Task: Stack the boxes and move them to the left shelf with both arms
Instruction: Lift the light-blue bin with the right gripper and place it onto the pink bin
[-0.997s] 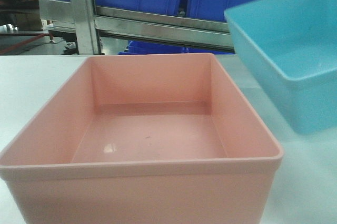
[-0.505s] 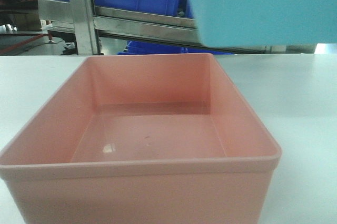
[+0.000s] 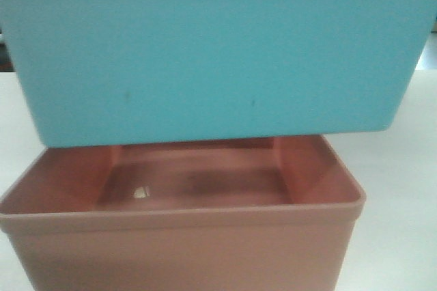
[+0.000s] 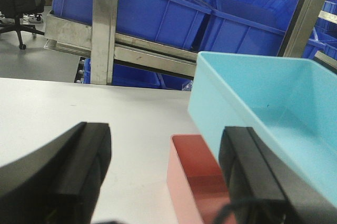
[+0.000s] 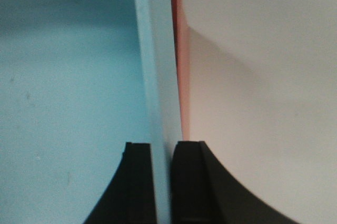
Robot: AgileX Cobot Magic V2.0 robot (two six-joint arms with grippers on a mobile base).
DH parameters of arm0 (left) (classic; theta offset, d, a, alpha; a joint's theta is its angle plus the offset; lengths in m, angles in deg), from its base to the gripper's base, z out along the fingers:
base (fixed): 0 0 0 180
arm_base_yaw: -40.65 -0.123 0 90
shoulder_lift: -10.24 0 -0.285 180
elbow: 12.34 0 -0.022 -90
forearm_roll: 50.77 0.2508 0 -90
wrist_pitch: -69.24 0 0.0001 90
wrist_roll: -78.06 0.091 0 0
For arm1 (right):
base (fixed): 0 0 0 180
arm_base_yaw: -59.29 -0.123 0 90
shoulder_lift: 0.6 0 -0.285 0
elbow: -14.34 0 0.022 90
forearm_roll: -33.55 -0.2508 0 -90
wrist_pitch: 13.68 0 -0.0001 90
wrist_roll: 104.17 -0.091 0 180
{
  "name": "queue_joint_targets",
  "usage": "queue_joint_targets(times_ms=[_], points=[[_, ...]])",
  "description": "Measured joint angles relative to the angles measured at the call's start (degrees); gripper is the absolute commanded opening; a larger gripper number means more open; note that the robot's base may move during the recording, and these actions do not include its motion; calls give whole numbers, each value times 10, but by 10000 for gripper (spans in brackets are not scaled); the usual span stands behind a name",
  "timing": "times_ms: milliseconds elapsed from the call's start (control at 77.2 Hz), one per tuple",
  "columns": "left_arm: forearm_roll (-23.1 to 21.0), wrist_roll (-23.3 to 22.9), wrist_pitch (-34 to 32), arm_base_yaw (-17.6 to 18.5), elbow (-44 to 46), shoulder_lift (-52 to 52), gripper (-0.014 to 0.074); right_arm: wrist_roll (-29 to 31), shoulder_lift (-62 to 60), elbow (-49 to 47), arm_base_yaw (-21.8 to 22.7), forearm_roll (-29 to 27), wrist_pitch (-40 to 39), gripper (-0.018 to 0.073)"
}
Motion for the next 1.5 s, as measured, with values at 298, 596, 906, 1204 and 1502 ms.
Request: queue_joint_targets(times_ms=[298,596,906,1204,1502], points=[[0,0,0,0,0,0,353,-22,0,50,-33,6,-52,57],[0,0,0,0,0,0,353,-55,-3,59,-33,5,-62,57],[0,0,0,0,0,0,353,-67,-5,87,-33,7,-77,57],[0,0,0,0,0,0,353,-67,-5,87,-33,9,-85,57],[0,0,0,0,0,0,353,-67,10,88,-33,14,-87,57]])
